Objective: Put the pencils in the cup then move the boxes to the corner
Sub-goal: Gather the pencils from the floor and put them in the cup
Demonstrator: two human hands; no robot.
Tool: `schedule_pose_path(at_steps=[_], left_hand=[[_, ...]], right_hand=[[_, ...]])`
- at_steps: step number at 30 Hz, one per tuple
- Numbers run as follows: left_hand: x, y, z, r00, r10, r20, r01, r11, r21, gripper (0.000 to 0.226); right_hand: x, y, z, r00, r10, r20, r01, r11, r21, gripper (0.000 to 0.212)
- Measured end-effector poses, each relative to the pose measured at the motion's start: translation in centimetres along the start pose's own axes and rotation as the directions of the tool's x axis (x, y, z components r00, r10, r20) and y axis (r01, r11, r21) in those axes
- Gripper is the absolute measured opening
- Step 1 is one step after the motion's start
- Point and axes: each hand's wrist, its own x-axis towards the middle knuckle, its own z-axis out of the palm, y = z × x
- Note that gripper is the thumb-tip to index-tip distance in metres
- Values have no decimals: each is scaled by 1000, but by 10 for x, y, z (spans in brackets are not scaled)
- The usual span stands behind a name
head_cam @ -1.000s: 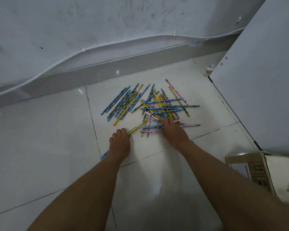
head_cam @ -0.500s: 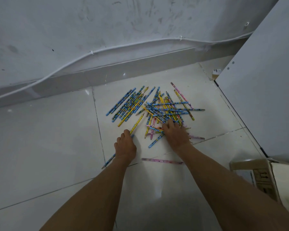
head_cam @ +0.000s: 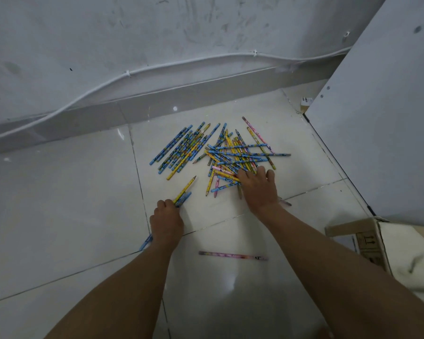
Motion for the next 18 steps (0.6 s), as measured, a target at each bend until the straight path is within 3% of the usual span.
schedule_pose_path(at_steps=[3, 5, 7, 9, 11, 14, 18], left_hand=[[-5, 12, 1, 997, 65, -34, -66, 997, -33, 18], [-4, 25, -4, 994, 78, -82, -89, 985, -146, 15], [-1, 40, -13, 993, 47, -105, -77, 949, -306, 19], [2, 55, -23, 999, -14, -50, -13, 864, -504, 23], [2, 71, -32, 996, -34, 78, 80, 694, -716, 22], [1, 91, -44, 942, -6, 335, 316, 347, -883, 15], [-1, 103, -52, 823, 187, 537, 549, -15, -836, 24]], right_hand=[[-1, 3, -4, 998, 28, -61, -28, 1000, 7, 19], [2, 5, -8, 998, 57, -12, -56, 995, 87, 18], [5, 0, -13, 988, 67, 140, -112, 932, 344, 21], [4, -9, -23, 961, 54, 270, -218, 750, 625, 25], [1, -18, -32, 959, 66, 277, -270, 516, 812, 28], [-4, -32, -43, 947, 93, 309, -322, 251, 913, 28], [-5, -42, -51, 923, 89, 375, -384, 123, 915, 34]])
